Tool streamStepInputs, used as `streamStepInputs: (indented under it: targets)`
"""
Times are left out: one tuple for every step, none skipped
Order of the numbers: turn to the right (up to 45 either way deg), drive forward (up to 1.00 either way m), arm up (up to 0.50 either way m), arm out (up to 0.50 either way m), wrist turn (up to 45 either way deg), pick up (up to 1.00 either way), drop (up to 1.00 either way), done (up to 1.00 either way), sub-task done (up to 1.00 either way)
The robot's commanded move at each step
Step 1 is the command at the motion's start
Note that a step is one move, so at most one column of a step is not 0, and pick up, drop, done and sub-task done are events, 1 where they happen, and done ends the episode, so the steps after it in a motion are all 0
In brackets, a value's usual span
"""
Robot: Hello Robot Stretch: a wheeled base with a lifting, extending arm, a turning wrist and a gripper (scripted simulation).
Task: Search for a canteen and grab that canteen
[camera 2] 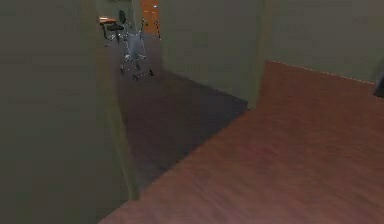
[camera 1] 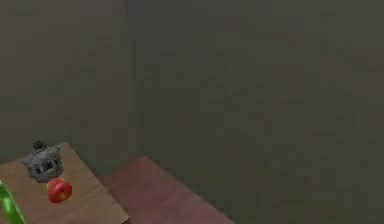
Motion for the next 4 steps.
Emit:
streamStepInputs:
  targets:
    - [-45.0,0.00,0.00,0.00,0.0,0.00,0.00,0.00,0.00]
    - [-45.0,0.00,0.00,0.00,0.0,0.00,0.00,0.00,0.00]
    - [-36.0,0.00,0.00,0.00,0.0,0.00,0.00,0.00,0.00]
    - [45.0,0.00,0.00,0.00,0.0,0.00,0.00,0.00,0.00]
